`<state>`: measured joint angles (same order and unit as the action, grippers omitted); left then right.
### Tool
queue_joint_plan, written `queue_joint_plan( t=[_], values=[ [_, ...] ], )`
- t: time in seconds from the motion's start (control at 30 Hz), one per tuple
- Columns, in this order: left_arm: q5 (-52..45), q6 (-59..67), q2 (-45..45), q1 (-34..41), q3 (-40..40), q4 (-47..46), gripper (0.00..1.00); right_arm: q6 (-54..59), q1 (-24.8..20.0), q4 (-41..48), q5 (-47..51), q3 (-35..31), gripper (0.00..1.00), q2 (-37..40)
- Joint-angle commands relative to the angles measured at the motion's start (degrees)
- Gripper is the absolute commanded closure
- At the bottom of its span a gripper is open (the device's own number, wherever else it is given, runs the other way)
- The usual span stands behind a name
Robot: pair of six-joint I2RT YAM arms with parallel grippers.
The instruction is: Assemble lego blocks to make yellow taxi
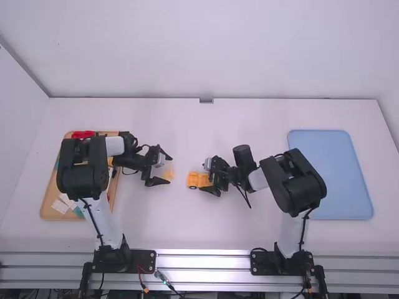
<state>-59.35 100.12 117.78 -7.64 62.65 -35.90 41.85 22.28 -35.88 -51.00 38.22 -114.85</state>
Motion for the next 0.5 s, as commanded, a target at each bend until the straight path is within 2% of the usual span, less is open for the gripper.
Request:
queue_joint_plan(
  t=[0.0,0.1,0.17,0.47],
  values=[
    [1.38,-10.29,-0.68,0.59,-2.08,3.37,0.01,-0.07,-0.15,0.11,-0.35,-0.37,0.01,-0.98],
    [3.63,-19.37,-0.68,0.59,-4.76,11.23,0.01,-0.09,-0.15,0.17,-0.31,-0.37,0.01,-0.98],
    [3.32,-20.17,-0.79,0.46,-6.16,13.84,0.01,-0.11,-0.15,0.07,-0.31,-0.37,0.01,-0.98],
    [3.48,-21.20,-1.66,0.15,-9.07,16.00,0.02,-0.11,-0.15,-0.09,0.52,-0.24,0.01,-0.98]
  ],
)
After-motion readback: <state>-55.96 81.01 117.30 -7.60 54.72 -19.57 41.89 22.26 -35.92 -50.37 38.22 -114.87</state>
